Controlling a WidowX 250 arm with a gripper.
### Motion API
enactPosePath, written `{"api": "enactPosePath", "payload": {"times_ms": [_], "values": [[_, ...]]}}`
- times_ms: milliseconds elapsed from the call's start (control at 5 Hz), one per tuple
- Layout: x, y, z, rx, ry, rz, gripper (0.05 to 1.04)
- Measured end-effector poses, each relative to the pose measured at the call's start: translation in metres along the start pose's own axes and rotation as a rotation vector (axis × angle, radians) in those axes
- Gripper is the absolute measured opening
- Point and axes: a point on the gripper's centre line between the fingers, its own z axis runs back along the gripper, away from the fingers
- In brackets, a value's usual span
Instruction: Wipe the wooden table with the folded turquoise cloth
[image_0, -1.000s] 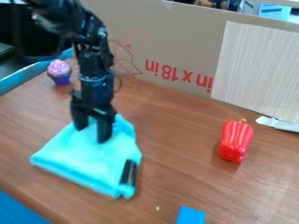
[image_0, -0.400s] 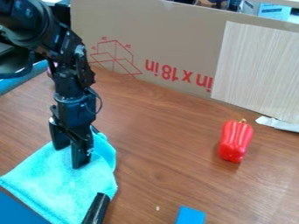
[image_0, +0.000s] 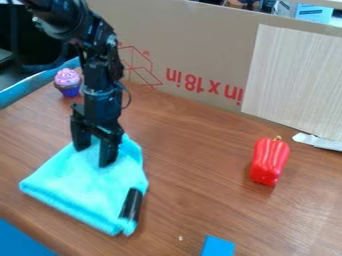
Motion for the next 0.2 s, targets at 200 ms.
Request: {"api": "enactPosePath", "payload": {"times_ms": [200], "values": [[0.0189, 0.0032, 0.0014, -0.010, -0.006, 0.044, 1.001]]}}
